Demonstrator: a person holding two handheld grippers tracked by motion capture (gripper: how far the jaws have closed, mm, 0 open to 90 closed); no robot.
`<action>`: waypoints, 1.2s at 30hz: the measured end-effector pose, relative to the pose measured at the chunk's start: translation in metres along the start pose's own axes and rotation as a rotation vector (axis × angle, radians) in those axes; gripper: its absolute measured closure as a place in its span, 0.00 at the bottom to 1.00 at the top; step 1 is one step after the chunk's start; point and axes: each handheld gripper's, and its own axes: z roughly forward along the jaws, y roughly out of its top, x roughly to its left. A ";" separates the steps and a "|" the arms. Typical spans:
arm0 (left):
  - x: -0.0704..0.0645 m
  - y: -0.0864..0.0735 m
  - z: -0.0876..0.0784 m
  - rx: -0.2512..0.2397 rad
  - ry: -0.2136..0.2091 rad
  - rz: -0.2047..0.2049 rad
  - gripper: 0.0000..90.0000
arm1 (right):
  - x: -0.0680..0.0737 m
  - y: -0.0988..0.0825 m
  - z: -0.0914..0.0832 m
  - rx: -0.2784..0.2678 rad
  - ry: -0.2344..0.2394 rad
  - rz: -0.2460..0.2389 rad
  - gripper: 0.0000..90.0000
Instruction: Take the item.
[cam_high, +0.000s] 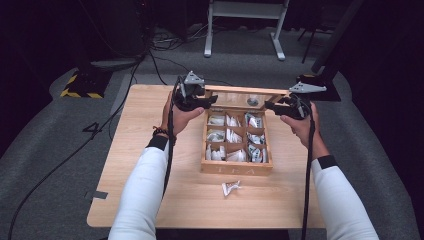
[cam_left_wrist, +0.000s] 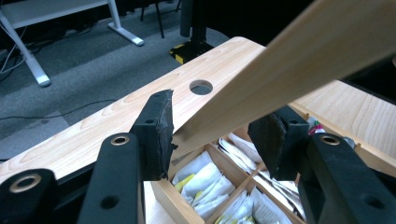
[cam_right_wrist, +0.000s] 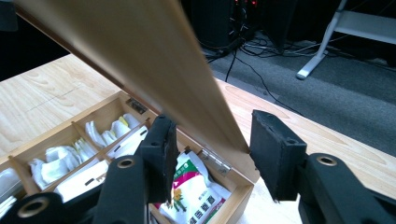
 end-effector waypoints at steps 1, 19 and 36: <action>-0.001 -0.001 0.000 -0.003 0.001 0.002 0.56 | 0.000 -0.001 -0.001 -0.002 0.005 -0.001 0.57; -0.020 -0.023 -0.013 0.024 0.002 0.115 0.55 | 0.016 -0.020 -0.017 -0.013 0.028 -0.079 0.53; -0.033 -0.042 -0.022 0.059 0.004 0.120 0.46 | 0.025 -0.035 -0.031 0.014 0.054 -0.084 0.45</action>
